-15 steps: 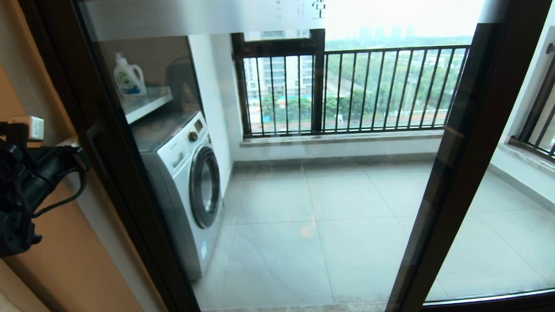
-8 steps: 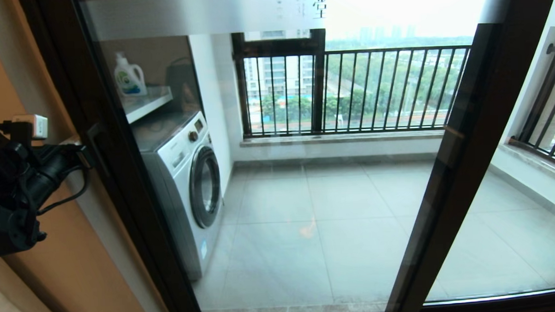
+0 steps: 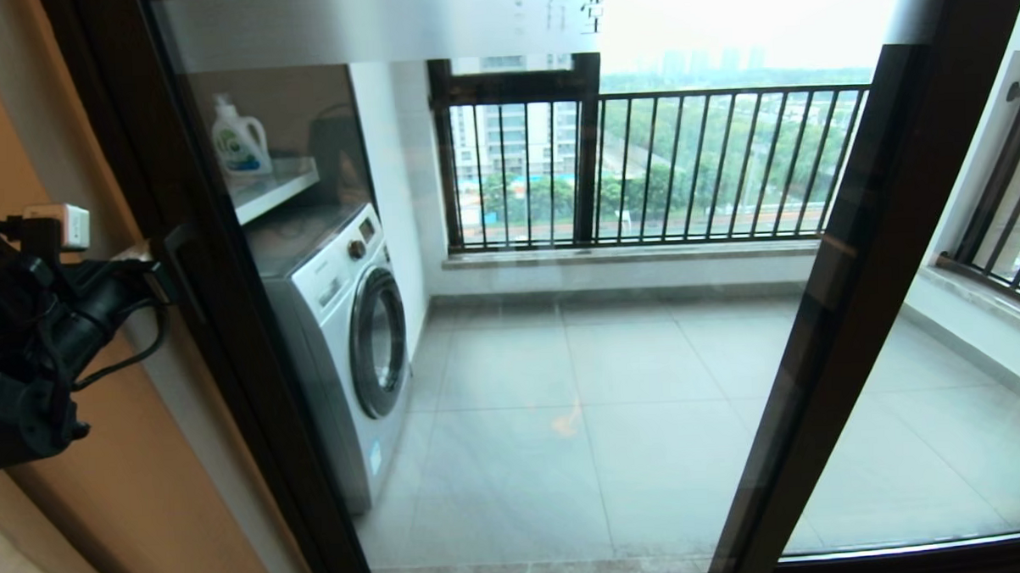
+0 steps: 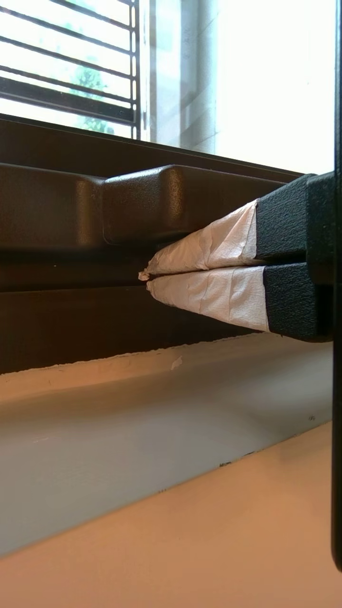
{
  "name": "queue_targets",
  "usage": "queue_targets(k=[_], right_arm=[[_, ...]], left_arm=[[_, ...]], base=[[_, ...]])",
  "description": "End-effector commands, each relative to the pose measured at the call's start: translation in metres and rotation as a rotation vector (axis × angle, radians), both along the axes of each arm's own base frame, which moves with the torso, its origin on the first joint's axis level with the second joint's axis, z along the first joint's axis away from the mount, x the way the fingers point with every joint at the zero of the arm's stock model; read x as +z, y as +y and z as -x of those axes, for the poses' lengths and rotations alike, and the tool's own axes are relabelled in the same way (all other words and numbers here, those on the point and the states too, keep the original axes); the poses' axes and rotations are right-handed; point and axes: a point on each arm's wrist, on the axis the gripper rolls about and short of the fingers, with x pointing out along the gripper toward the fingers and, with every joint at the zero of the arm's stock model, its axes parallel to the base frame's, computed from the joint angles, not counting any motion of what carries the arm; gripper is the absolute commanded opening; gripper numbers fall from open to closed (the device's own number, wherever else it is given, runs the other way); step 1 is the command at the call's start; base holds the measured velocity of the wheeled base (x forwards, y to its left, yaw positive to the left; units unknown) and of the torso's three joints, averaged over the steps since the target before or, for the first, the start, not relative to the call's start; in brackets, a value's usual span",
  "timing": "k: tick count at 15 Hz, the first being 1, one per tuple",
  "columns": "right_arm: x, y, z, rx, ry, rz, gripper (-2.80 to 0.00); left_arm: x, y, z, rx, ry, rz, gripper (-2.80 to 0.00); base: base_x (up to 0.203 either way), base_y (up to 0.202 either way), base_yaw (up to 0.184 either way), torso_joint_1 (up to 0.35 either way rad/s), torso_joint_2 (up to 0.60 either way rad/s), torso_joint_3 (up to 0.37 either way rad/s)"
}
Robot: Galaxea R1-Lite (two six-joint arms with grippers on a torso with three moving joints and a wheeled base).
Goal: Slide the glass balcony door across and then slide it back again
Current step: Open the slid door
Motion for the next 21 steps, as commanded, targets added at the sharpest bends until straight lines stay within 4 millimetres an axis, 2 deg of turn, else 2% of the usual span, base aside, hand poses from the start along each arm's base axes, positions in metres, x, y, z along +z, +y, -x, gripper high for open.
queue_targets(k=[1,11,21], right_arm=[[-0.003,0.0,-0.001,0.001,0.011,0.001,-2.8],[-0.003,0.0,-0.001,0.001,0.011,0.001,-2.8],[-0.003,0.0,-0.001,0.0,0.012,0.001,-2.8]], left_arm=[[0.002,-0.003,0.0,-0.014,-0.01,-0.005,-2.8],[0.002,-0.027,-0.005,-0.078,0.003,-0.001,-2.8],[0.0,-0.039,-0.004,-0.109,0.01,0.001,-2.8]], base=[[0.0,0.0,0.0,0.0,0.0,0.0],[0.0,0.0,0.0,0.0,0.0,0.0],[0.0,0.0,0.0,0.0,0.0,0.0]])
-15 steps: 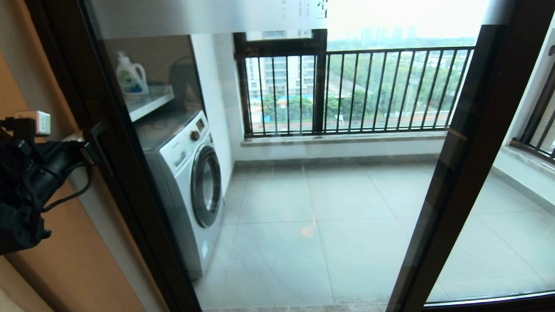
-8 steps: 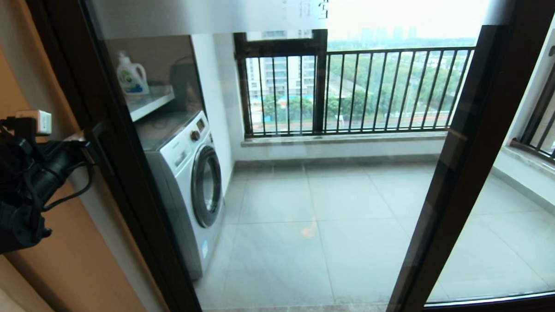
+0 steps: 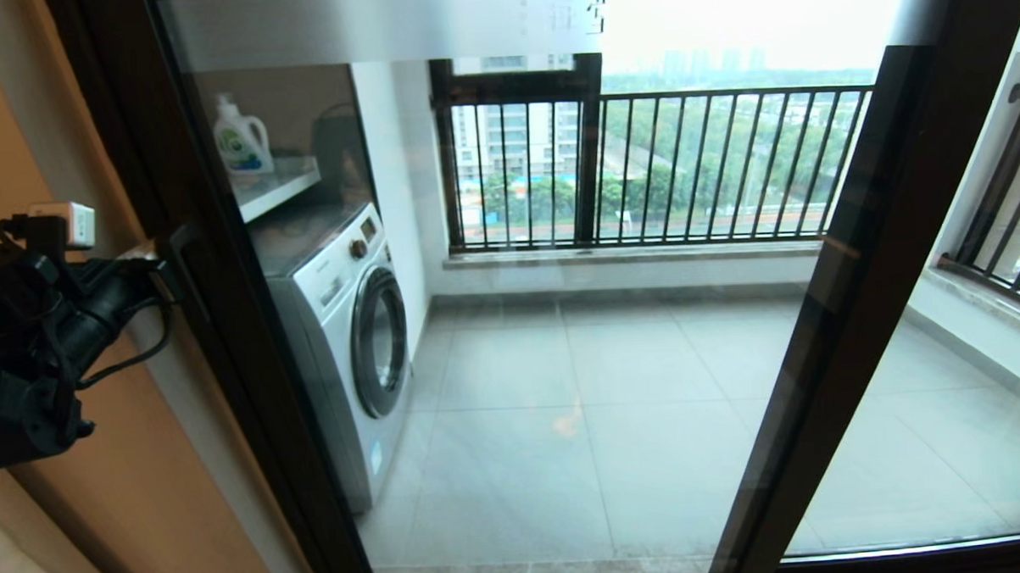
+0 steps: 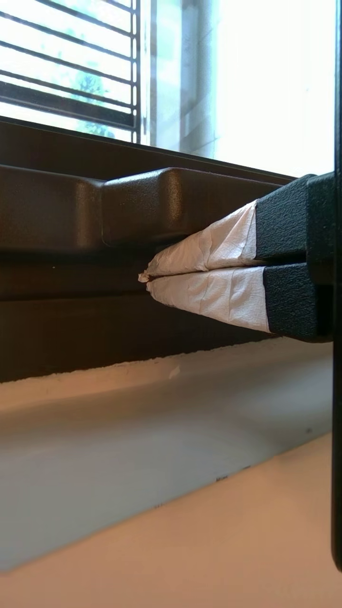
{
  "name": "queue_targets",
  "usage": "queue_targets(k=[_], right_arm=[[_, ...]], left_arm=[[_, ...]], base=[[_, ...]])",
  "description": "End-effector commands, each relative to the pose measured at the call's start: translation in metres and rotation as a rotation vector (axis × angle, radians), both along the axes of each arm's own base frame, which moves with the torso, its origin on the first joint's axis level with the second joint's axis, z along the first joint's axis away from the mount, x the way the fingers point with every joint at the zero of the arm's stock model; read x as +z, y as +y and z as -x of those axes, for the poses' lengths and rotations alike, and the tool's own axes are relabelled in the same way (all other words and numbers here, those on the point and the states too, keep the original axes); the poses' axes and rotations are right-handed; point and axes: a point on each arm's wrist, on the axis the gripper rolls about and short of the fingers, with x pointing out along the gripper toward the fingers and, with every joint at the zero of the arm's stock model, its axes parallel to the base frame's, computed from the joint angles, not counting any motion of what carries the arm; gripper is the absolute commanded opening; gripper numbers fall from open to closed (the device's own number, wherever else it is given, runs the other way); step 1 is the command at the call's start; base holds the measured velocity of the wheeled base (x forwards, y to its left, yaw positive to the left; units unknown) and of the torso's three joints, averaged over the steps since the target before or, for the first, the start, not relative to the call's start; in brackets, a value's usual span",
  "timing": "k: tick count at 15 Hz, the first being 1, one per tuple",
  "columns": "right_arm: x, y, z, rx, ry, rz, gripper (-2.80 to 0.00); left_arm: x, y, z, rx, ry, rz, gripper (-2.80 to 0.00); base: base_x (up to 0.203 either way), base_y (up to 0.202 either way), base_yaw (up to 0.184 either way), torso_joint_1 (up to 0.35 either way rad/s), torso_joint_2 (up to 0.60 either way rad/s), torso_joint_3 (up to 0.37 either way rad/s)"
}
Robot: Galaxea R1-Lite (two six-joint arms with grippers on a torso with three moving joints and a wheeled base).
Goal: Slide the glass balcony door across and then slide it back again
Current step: Open the slid door
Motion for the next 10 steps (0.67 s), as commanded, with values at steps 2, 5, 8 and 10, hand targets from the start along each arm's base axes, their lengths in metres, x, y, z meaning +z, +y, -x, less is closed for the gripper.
queue_targets(k=[2,5,8,10], right_arm=[[-0.003,0.0,-0.001,0.002,0.011,0.001,-2.8],[-0.003,0.0,-0.001,0.002,0.012,0.001,-2.8],[-0.003,0.0,-0.001,0.002,0.013,0.001,-2.8],[-0.003,0.0,-0.001,0.001,0.012,0.001,-2.8]], left_arm=[[0.0,-0.023,-0.003,-0.064,-0.003,-0.001,-2.8],[0.0,-0.023,-0.003,-0.064,-0.003,0.0,-2.8],[0.001,-0.027,-0.003,-0.074,-0.007,-0.002,-2.8],[0.003,-0.037,-0.002,-0.1,-0.01,0.001,-2.8]], base=[[0.0,0.0,0.0,0.0,0.0,0.0],[0.0,0.0,0.0,0.0,0.0,0.0],[0.0,0.0,0.0,0.0,0.0,0.0],[0.0,0.0,0.0,0.0,0.0,0.0]])
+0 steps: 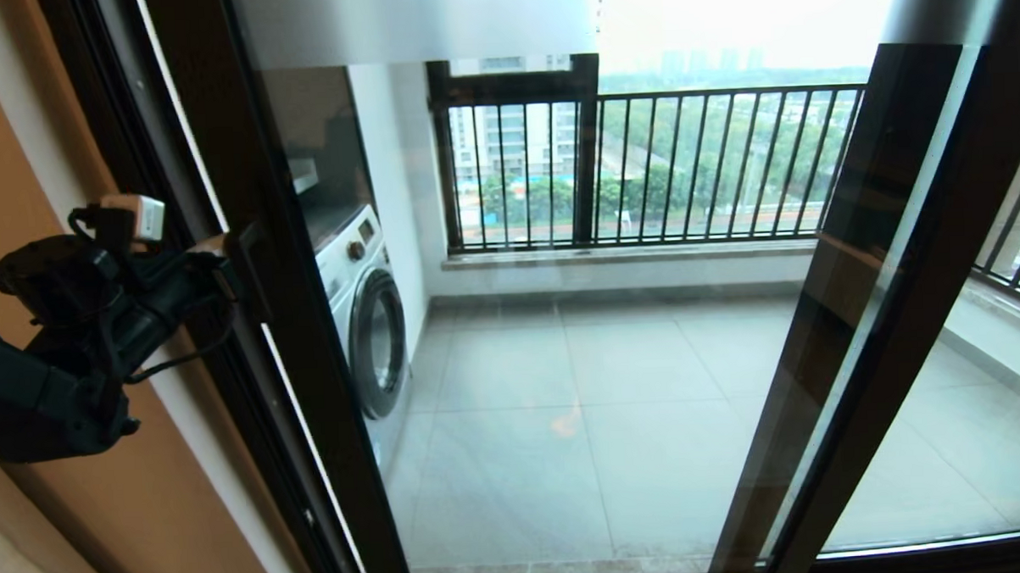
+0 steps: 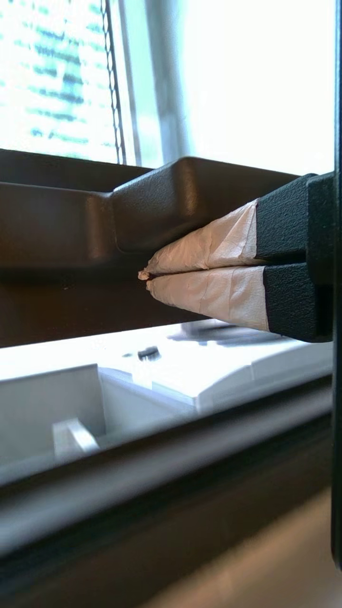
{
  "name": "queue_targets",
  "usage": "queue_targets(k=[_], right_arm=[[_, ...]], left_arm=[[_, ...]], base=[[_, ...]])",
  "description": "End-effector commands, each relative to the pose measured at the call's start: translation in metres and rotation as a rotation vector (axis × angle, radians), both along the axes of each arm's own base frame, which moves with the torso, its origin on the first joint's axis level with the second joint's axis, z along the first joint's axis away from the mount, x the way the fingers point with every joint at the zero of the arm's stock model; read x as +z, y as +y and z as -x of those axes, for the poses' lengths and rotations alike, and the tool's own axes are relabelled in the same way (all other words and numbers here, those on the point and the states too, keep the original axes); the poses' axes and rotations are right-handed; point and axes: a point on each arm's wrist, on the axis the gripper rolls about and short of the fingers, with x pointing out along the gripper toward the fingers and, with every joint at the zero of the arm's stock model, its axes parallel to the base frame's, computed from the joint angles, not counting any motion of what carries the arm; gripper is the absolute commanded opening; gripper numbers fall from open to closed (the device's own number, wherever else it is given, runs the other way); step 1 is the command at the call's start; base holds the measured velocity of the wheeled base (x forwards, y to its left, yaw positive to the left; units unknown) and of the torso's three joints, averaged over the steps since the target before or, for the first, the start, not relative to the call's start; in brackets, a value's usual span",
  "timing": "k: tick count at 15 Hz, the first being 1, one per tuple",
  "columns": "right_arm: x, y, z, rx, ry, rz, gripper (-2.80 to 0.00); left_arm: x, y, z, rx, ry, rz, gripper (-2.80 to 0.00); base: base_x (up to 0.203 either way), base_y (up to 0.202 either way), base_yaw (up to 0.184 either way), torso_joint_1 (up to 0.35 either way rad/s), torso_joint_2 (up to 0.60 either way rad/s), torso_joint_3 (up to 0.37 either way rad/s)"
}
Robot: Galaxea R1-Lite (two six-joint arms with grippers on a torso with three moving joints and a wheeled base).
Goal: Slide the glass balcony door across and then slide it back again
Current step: Open the slid door
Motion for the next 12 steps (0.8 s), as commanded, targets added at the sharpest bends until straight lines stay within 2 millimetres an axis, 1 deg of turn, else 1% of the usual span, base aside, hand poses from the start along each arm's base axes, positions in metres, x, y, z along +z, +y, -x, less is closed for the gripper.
queue_targets(k=[1,5,9,12], right_arm=[[-0.003,0.0,-0.001,0.0,0.011,0.001,-2.8],[-0.003,0.0,-0.001,0.001,0.012,0.001,-2.8],[-0.003,0.0,-0.001,0.001,0.011,0.001,-2.8],[-0.003,0.0,-0.001,0.001,0.012,0.001,-2.8]], left_arm=[[0.002,-0.006,0.0,-0.003,-0.01,0.001,-2.8],[0.0,-0.019,-0.002,-0.038,-0.005,-0.001,-2.8],[0.002,-0.027,-0.004,-0.061,-0.013,-0.002,-2.8],[0.003,-0.03,-0.007,-0.069,-0.005,-0.003,-2.8]], base=[[0.0,0.0,0.0,0.0,0.0,0.0],[0.0,0.0,0.0,0.0,0.0,0.0],[0.0,0.0,0.0,0.0,0.0,0.0],[0.0,0.0,0.0,0.0,0.0,0.0]])
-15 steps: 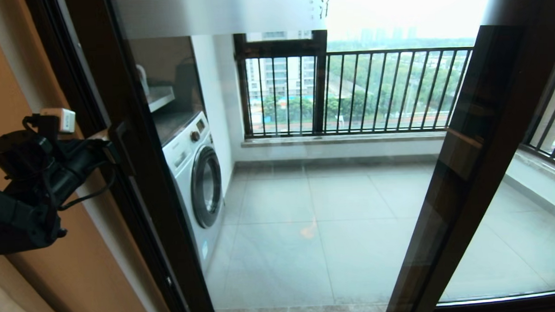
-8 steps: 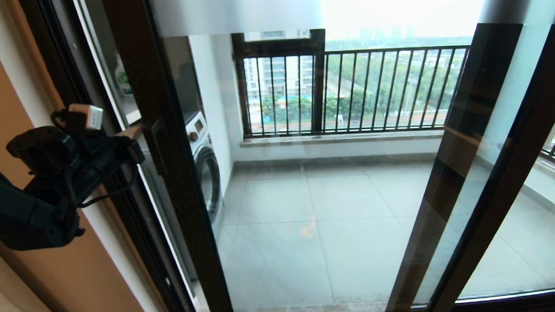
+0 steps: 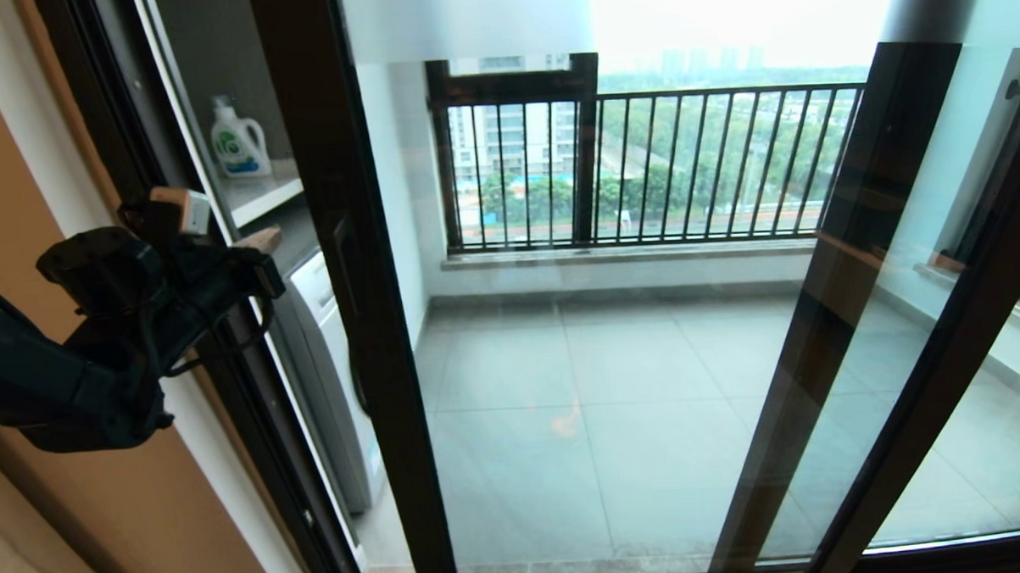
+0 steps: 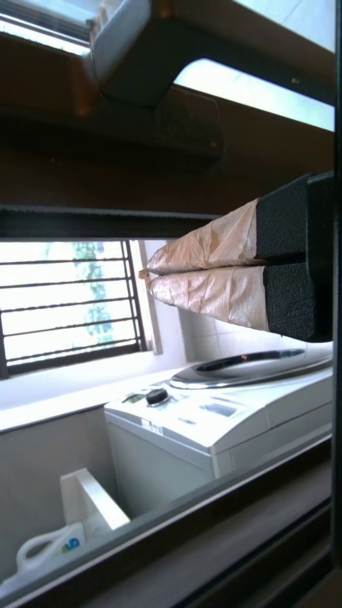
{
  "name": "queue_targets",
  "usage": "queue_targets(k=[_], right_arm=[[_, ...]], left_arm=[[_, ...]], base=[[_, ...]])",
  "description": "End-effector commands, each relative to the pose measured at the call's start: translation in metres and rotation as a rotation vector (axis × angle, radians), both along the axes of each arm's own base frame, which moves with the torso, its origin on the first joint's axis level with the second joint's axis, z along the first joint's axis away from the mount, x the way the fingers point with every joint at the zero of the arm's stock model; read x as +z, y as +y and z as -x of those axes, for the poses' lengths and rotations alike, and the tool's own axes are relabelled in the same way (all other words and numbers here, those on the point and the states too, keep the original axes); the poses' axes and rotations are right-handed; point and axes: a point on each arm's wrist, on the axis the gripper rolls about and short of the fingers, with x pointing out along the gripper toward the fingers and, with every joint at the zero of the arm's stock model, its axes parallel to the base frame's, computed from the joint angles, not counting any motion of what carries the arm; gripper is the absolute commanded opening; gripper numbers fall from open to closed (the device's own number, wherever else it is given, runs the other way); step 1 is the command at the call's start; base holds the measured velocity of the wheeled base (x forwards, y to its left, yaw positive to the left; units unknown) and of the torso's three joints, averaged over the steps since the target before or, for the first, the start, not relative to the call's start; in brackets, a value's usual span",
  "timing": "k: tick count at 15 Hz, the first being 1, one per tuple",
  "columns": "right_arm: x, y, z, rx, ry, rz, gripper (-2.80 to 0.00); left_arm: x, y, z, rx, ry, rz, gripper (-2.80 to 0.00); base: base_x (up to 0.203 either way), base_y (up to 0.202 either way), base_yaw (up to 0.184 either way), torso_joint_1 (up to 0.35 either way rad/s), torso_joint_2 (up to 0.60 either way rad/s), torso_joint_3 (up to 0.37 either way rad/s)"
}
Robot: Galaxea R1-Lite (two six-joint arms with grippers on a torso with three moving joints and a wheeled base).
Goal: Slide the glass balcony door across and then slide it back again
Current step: Open the slid door
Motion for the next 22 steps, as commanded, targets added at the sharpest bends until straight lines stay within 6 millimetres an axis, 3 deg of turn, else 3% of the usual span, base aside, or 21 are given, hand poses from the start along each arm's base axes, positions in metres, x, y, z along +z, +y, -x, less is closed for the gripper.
queue_targets(k=[1,5,9,22], right_arm=[[-0.003,0.0,-0.001,0.0,0.012,0.001,-2.8],[-0.003,0.0,-0.001,0.001,0.011,0.001,-2.8],[-0.003,0.0,-0.001,0.0,0.012,0.001,-2.8],[-0.003,0.0,-0.001,0.001,0.011,0.001,-2.8]], left_arm=[[0.003,-0.001,-0.004,-0.002,-0.008,0.0,-2.8],[0.014,-0.007,-0.022,-0.019,0.002,0.002,-2.8],[0.016,-0.041,-0.044,-0.015,0.013,0.019,-2.8],[0.022,-0.084,-0.041,-0.104,0.028,0.018,-2.8]], base=[[0.0,0.0,0.0,0.0,0.0,0.0],[0.0,0.0,0.0,0.0,0.0,0.0],[0.0,0.0,0.0,0.0,0.0,0.0],[0.0,0.0,0.0,0.0,0.0,0.0]])
